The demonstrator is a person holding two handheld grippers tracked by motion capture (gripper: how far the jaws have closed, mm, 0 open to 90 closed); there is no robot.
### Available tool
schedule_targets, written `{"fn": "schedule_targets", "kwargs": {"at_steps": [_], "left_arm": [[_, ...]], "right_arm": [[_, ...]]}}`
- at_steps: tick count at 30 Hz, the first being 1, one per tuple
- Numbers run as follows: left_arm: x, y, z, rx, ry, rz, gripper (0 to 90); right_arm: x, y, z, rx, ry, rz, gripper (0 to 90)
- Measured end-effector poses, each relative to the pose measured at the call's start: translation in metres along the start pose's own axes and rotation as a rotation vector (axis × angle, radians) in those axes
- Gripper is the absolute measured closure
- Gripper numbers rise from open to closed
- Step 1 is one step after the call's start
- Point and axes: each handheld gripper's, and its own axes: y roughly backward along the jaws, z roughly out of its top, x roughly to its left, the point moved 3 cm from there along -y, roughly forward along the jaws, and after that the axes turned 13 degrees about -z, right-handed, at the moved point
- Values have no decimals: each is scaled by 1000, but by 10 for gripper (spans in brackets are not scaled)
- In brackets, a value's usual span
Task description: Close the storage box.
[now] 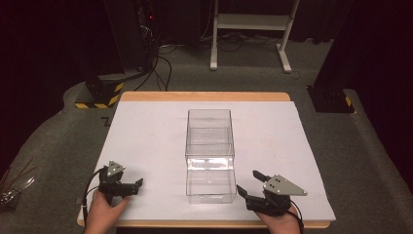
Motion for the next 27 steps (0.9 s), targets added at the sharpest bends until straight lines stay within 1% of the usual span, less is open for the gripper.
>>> {"fn": "schedule_targets", "kwargs": {"at_steps": [4,6,10,16,22,27], "left_arm": [[0,0,0,1,-2,1,5],[0,0,0,0,1,0,5],[0,0,0,1,-2,1,5],[0,0,0,0,0,0,5],[0,0,0,0,0,0,5],[0,0,0,1,-2,1,5]], "right_arm": [[3,2,1,-9,-5,11,267],[6,1,1,-9,-12,25,265],[10,0,0,-6,-2,29,255],[13,-1,-3,-5,-8,33,247],[14,-4,-9,17,-23,56,248],[16,-7,-13,36,-15,70,232]]}}
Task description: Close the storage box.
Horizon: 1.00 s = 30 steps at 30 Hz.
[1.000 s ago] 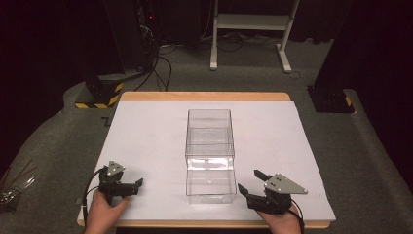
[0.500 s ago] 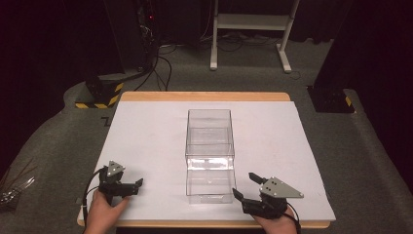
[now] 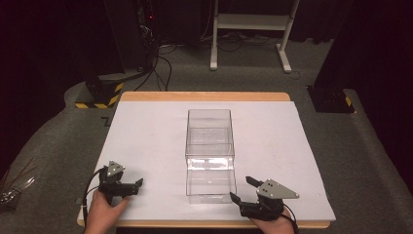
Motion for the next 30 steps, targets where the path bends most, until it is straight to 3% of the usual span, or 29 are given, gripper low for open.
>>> {"fn": "schedule_targets", "kwargs": {"at_steps": [17,30], "left_arm": [[0,0,0,-2,3,-1,5],[0,0,0,-1,3,-1,5]], "right_arm": [[7,-14,-11,55,26,6,215],[15,-20,-10,52,47,2,219]]}}
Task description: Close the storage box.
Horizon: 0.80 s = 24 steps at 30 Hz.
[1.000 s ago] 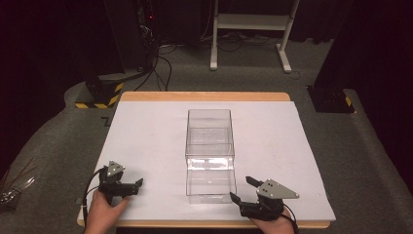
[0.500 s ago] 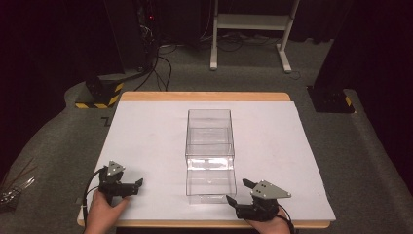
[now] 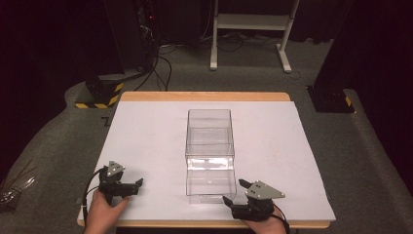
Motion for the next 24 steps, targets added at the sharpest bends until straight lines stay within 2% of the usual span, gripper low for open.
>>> {"fn": "schedule_targets", "kwargs": {"at_steps": [14,24], "left_arm": [[0,0,0,0,1,0,5],[0,0,0,0,0,0,5]], "right_arm": [[5,-2,2,-6,9,-11,233],[5,-4,5,-14,-9,-30,239]]}}
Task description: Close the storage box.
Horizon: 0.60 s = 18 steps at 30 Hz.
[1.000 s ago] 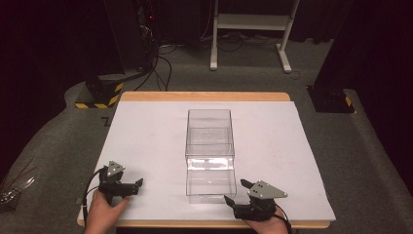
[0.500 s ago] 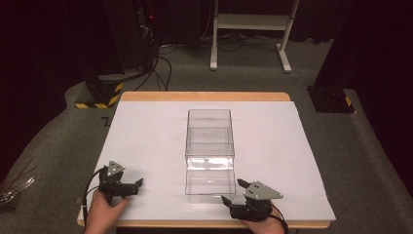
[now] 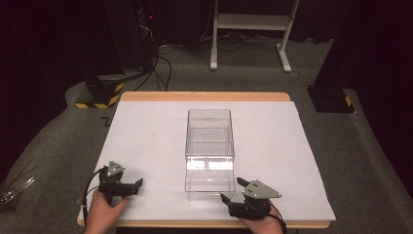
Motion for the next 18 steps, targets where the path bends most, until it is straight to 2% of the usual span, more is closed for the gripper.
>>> {"fn": "schedule_targets", "kwargs": {"at_steps": [18], "left_arm": [[0,0,0,0,-2,1,5]], "right_arm": [[-2,-5,4,-12,-3,-20,238]]}}
